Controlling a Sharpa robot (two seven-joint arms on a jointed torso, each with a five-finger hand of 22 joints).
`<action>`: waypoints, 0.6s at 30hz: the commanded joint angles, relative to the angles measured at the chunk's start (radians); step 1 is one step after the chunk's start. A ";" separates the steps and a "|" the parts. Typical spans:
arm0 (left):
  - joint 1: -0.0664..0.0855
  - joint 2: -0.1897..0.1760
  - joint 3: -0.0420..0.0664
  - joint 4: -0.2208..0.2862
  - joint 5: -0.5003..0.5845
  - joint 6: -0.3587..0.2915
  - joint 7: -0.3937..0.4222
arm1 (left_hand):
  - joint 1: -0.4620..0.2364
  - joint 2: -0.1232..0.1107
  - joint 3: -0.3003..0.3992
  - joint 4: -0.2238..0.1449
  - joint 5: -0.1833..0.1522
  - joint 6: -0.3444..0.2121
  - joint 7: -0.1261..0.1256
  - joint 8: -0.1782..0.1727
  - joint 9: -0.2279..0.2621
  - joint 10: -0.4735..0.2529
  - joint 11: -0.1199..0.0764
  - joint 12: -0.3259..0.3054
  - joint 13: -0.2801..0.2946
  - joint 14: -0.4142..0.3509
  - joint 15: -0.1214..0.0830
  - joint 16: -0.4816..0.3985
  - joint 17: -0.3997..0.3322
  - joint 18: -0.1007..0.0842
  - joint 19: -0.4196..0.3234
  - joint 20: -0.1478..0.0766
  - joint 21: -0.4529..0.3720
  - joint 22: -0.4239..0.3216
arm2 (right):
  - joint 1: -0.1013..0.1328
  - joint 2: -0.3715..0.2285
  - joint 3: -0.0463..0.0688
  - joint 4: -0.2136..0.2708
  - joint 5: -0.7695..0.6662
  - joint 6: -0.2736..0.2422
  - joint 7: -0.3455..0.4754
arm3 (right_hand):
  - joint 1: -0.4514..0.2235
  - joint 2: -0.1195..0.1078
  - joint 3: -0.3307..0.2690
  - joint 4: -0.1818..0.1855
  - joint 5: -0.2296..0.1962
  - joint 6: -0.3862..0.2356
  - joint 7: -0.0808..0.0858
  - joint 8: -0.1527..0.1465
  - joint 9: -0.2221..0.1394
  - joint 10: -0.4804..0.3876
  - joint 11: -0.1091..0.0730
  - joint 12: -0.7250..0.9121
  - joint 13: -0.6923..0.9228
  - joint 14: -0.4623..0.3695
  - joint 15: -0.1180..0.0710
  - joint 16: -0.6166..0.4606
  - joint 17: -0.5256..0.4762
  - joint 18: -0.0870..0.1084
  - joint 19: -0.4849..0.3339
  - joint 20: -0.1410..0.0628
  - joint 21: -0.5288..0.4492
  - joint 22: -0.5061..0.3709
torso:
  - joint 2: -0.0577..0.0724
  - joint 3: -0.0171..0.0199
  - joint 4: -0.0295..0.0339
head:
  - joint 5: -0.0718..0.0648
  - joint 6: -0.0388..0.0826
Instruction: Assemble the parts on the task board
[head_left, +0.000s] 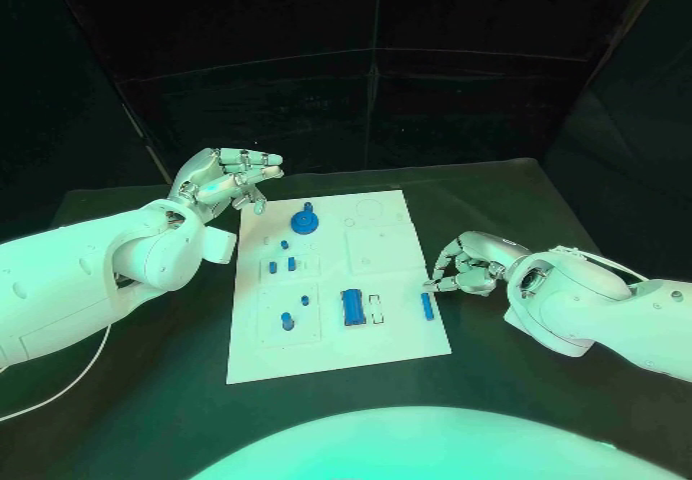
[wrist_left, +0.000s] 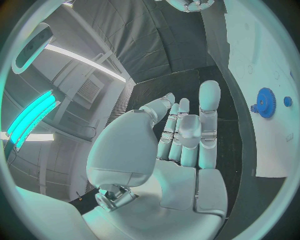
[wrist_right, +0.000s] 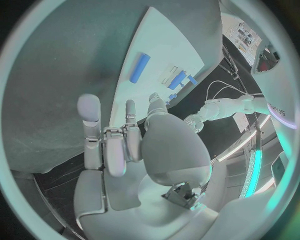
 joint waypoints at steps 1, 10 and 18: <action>0.001 -0.001 0.000 0.001 0.002 0.013 0.006 | -0.002 0.006 0.005 0.002 0.002 -0.005 0.000 0.003 0.001 -0.007 -0.003 0.004 0.001 0.000 0.003 0.005 0.000 0.006 -0.003 0.004 -0.006 0.000 | 0.000 0.006 -0.001 -0.007 -0.041 0.062 -0.039 | -0.011 -0.002 -0.009 0.000 -0.006 0.007 0.001 -0.004 -0.002 -0.007 0.000 -0.004 0.083 0.086 0.006 -0.006 0.174 0.005 -0.007 0.001 -0.007 -0.004 | 0.000 0.0005 0.0008 | 0.001 0.000; 0.001 -0.001 0.000 0.001 0.002 0.014 0.007 | -0.001 0.006 0.005 0.001 0.002 -0.005 0.000 0.004 0.001 -0.007 -0.003 0.005 0.001 -0.001 0.002 0.005 -0.001 0.007 -0.003 0.004 -0.007 -0.001 | -0.002 0.016 -0.001 -0.014 -0.050 0.121 -0.057 | -0.018 -0.012 -0.021 0.007 -0.018 0.007 0.001 -0.007 -0.004 -0.010 0.000 -0.010 0.079 0.085 0.006 -0.009 0.169 0.006 -0.010 0.001 -0.012 -0.010 | 0.001 -0.0005 -0.0006 | 0.004 -0.002; 0.001 -0.002 0.000 0.000 0.002 0.017 0.005 | -0.001 0.005 0.004 0.001 0.002 -0.005 0.000 0.004 0.001 -0.008 -0.003 0.006 0.001 -0.001 0.002 0.005 -0.002 0.007 -0.003 0.003 -0.007 -0.002 | -0.003 0.023 -0.001 -0.017 -0.054 0.157 -0.050 | -0.016 -0.016 -0.024 0.008 -0.021 0.008 0.001 -0.007 -0.005 -0.011 0.000 -0.011 0.078 0.084 0.006 -0.011 0.165 0.006 -0.011 0.001 -0.014 -0.013 | 0.000 -0.0013 -0.0002 | 0.007 0.000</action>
